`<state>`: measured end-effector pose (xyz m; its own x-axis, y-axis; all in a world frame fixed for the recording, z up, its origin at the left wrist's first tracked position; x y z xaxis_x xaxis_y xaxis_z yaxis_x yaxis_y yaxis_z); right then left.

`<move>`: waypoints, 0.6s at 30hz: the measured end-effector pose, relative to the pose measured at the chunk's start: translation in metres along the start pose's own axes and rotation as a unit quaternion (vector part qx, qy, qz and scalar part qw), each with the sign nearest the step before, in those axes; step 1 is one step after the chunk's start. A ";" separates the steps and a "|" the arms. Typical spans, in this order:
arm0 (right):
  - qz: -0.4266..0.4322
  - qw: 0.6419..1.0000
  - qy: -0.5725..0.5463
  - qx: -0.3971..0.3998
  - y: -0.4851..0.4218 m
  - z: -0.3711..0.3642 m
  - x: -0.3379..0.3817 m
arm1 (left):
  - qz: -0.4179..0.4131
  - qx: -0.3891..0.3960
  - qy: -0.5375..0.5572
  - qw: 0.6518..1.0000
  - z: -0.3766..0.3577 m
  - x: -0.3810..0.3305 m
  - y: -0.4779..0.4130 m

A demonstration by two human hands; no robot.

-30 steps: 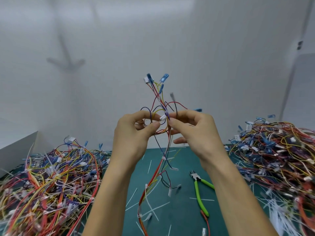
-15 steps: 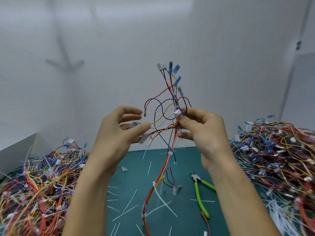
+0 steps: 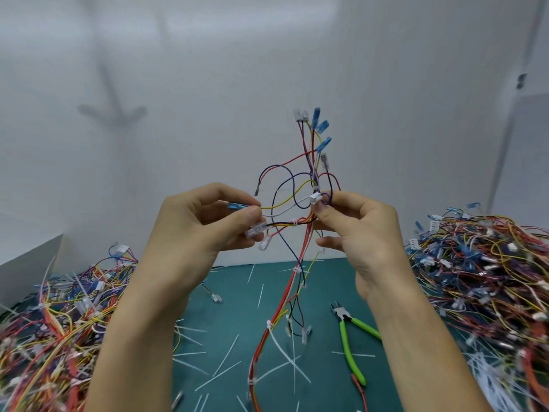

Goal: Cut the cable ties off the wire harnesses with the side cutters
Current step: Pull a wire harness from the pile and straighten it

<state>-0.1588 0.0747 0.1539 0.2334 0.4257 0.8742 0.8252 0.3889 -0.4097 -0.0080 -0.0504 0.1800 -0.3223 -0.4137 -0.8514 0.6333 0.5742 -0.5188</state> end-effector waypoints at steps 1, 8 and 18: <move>0.001 1.000 0.000 -0.003 0.000 0.000 0.000 | -0.005 0.003 0.002 1.000 -0.001 -0.002 0.001; 0.024 0.999 0.024 -0.013 0.001 -0.001 0.004 | -0.016 -0.002 0.002 1.000 -0.002 -0.009 0.003; 0.036 0.998 0.048 -0.025 0.006 -0.004 0.010 | -0.013 -0.047 -0.002 0.999 -0.004 -0.004 0.001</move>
<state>-0.1498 0.0782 0.1613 0.3395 0.3698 0.8648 0.8280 0.3186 -0.4613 -0.0089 -0.0451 0.1831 -0.3351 -0.4315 -0.8376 0.5555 0.6275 -0.5456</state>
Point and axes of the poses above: each hand's wrist, its own y-axis away from the middle knuckle, its own z-axis out of the back of the hand, x = y × z, the point moved 3 cm from there along -y, towards the middle knuckle, and after that the axes turned 1 degree about -x, right-handed, at the moved point
